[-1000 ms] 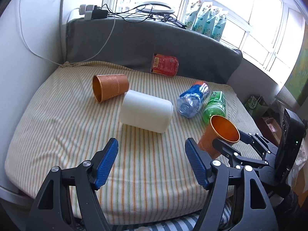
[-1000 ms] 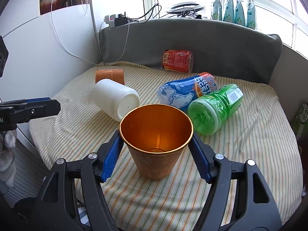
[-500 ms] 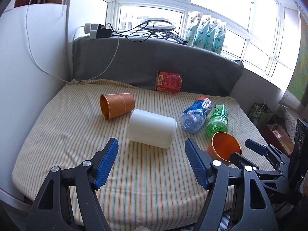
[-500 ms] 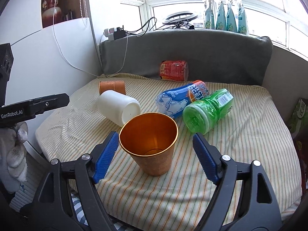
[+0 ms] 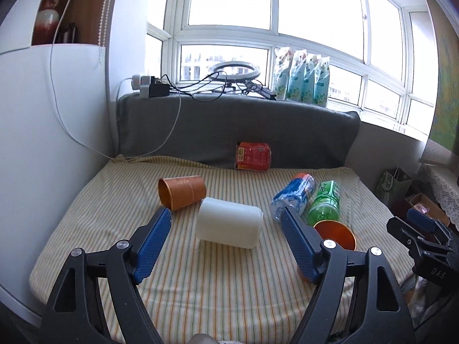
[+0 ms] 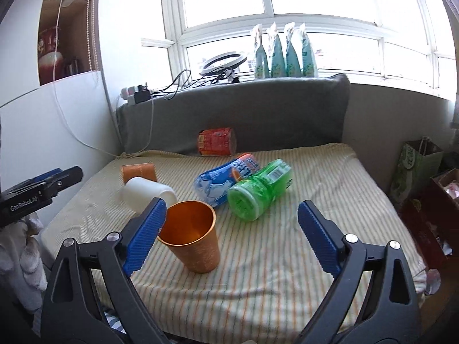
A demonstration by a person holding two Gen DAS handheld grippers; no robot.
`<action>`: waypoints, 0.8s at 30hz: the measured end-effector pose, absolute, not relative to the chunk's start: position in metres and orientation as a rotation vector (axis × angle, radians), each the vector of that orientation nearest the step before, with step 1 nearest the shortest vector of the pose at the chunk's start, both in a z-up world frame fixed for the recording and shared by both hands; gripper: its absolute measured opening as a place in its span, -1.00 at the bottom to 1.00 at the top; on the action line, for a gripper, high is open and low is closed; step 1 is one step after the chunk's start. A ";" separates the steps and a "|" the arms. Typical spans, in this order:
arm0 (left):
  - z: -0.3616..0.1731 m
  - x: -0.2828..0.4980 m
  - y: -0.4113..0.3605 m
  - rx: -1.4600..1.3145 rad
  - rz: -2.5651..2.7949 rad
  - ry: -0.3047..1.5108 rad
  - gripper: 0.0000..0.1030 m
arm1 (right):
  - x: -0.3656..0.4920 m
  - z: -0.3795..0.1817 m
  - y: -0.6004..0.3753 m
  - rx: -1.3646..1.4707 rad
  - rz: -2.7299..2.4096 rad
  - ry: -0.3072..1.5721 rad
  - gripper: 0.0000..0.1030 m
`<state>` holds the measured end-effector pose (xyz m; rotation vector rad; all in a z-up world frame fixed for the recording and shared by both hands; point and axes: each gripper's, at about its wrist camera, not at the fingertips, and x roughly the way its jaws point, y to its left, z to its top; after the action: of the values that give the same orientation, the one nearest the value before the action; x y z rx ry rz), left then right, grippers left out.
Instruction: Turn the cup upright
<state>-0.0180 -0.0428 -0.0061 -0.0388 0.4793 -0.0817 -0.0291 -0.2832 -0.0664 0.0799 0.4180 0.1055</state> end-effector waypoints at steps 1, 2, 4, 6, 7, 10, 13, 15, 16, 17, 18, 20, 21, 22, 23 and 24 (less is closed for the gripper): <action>-0.005 -0.020 -0.044 -0.035 -0.083 0.462 0.54 | -0.031 -0.064 -0.284 0.072 0.085 0.405 0.90; -0.004 -0.021 -0.044 -0.034 -0.085 0.449 0.57 | -0.032 -0.062 -0.285 0.067 0.067 0.395 0.95; -0.002 -0.024 -0.045 -0.028 -0.085 0.425 0.58 | -0.035 -0.058 -0.287 0.057 0.038 0.374 0.99; 0.000 -0.025 -0.047 -0.017 -0.080 0.412 0.59 | -0.036 -0.055 -0.288 0.043 0.023 0.361 0.99; 0.000 -0.025 -0.047 -0.013 -0.081 0.404 0.59 | -0.037 -0.053 -0.288 0.036 0.017 0.353 1.00; 0.002 -0.027 -0.048 -0.006 -0.083 0.393 0.59 | -0.038 -0.050 -0.286 0.023 0.005 0.337 1.00; 0.003 -0.028 -0.048 -0.008 -0.082 0.387 0.59 | -0.038 -0.050 -0.286 0.026 0.006 0.333 1.00; 0.003 -0.029 -0.047 -0.014 -0.084 0.387 0.60 | -0.038 -0.050 -0.286 0.030 0.003 0.332 1.00; 0.003 -0.029 -0.047 -0.013 -0.084 0.387 0.60 | -0.038 -0.050 -0.286 0.030 0.000 0.330 1.00; 0.003 -0.029 -0.047 -0.012 -0.084 0.388 0.60 | -0.039 -0.049 -0.286 0.029 -0.002 0.326 1.00; 0.003 -0.029 -0.047 -0.011 -0.084 0.389 0.60 | -0.039 -0.049 -0.286 0.028 -0.003 0.323 1.00; 0.003 -0.030 -0.047 -0.009 -0.086 0.388 0.60 | -0.040 -0.049 -0.286 0.025 -0.004 0.322 1.00; 0.003 -0.031 -0.047 -0.009 -0.088 0.387 0.60 | -0.040 -0.049 -0.285 0.024 -0.004 0.322 1.00; 0.003 -0.031 -0.047 -0.009 -0.089 0.386 0.60 | -0.040 -0.049 -0.285 0.025 -0.003 0.323 1.00; 0.004 -0.032 -0.047 -0.009 -0.090 0.385 0.60 | -0.040 -0.049 -0.285 0.025 -0.003 0.323 1.00; 0.004 -0.032 -0.048 -0.009 -0.090 0.384 0.60 | -0.040 -0.049 -0.286 0.026 -0.003 0.323 1.00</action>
<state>-0.0315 -0.0475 0.0037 -0.0089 0.3840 -0.0901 -0.0398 -0.2855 -0.0493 0.0259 0.3234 -0.0029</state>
